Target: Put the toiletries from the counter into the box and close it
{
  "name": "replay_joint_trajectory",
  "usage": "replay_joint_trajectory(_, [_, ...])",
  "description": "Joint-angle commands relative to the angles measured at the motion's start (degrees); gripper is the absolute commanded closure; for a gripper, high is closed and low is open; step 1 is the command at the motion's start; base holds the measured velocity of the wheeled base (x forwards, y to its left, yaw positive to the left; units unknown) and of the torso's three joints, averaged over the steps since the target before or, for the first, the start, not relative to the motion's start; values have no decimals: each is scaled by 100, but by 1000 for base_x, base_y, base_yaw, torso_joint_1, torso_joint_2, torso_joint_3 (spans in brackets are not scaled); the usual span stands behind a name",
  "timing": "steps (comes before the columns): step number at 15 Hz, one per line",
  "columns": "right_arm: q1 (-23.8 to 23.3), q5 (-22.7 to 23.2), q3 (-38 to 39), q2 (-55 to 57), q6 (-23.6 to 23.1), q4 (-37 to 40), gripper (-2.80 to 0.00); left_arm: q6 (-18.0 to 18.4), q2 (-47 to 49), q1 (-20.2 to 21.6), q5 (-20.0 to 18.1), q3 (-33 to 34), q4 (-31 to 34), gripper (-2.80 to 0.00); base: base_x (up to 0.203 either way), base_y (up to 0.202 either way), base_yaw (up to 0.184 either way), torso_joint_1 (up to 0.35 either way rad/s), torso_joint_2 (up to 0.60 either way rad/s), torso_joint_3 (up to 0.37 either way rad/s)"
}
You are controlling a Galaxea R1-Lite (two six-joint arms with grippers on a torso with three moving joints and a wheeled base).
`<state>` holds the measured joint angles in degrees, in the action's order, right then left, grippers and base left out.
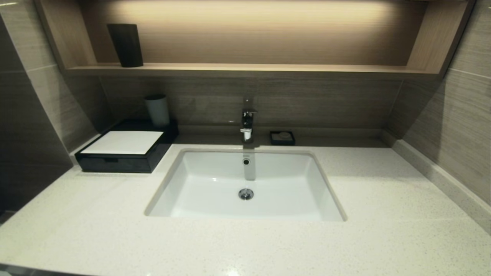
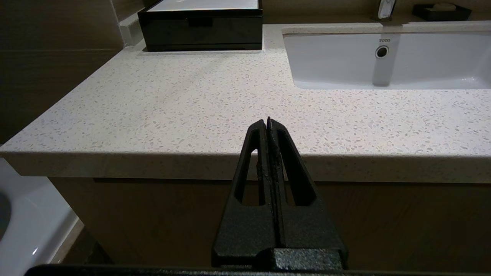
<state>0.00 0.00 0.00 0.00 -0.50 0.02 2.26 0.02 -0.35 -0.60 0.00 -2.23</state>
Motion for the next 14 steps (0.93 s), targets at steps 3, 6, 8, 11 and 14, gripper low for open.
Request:
replay_joint_trajectory(3, [0,0,0,0,-11,0,0,3,-2,0,-2,105,-5,0,0,0,0,0,0,0])
replay_joint_trajectory(6, [9,0,0,0,6,-2,0,3,-2,0,-2,105,-5,0,0,0,0,0,0,0])
replay_joint_trajectory(8, [8,0,0,0,6,-2,0,3,-2,0,-2,105,-5,0,0,0,0,0,0,0])
replay_joint_trajectory(11, [0,0,0,0,6,-2,0,3,-2,0,-2,105,-5,0,0,0,0,0,0,0])
replay_joint_trajectory(14, [0,0,0,0,6,-2,0,3,-2,9,-2,105,3,0,0,0,0,0,0,0])
